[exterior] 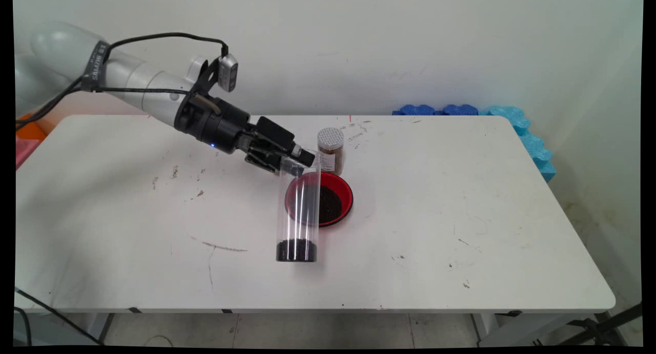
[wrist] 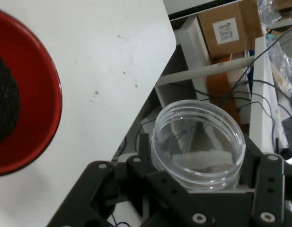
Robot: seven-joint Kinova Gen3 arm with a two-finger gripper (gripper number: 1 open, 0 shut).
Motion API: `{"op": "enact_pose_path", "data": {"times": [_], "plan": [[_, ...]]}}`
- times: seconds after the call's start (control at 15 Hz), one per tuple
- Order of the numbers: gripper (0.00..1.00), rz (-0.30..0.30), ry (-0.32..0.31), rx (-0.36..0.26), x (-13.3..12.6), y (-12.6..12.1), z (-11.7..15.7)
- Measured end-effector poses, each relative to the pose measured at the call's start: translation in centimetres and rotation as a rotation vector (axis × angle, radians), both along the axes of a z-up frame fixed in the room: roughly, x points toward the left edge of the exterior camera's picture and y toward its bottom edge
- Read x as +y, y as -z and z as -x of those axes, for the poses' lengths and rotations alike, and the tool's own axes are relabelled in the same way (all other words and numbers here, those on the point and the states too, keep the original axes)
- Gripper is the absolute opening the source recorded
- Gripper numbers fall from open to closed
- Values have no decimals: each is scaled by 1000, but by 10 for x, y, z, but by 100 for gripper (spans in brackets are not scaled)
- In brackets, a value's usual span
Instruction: Pour the black seasoning powder in the red bowl
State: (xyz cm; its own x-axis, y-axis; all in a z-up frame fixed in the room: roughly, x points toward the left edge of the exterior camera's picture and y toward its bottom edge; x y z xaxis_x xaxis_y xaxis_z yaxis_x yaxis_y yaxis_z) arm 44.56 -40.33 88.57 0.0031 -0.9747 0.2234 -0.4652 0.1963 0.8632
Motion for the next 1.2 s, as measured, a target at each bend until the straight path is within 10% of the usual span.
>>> {"op": "enact_pose_path", "data": {"times": [1.2], "plan": [[0,-457,-222,68,-17,39,7]]}}
